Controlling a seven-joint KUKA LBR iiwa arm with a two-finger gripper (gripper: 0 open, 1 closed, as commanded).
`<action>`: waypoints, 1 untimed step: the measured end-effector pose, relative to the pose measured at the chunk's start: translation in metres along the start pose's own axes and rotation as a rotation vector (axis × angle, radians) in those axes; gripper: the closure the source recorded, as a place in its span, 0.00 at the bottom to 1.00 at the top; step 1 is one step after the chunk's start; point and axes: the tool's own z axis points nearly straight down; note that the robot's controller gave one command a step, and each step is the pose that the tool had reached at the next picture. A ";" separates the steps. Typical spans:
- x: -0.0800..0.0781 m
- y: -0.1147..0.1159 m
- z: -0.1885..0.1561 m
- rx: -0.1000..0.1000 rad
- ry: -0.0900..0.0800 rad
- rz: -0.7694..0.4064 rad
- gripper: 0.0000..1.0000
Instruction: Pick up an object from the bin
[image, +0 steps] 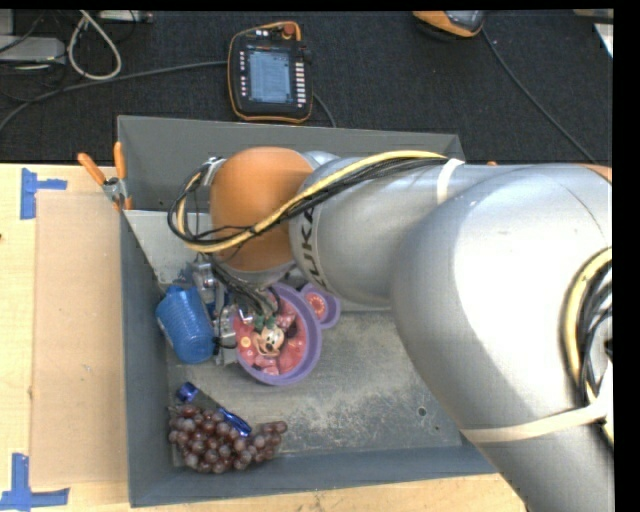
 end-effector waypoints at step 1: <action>0.007 0.000 0.003 0.001 0.023 -0.005 0.00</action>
Offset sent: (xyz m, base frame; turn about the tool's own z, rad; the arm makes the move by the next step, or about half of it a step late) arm -0.0229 -0.0120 -0.0087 0.1169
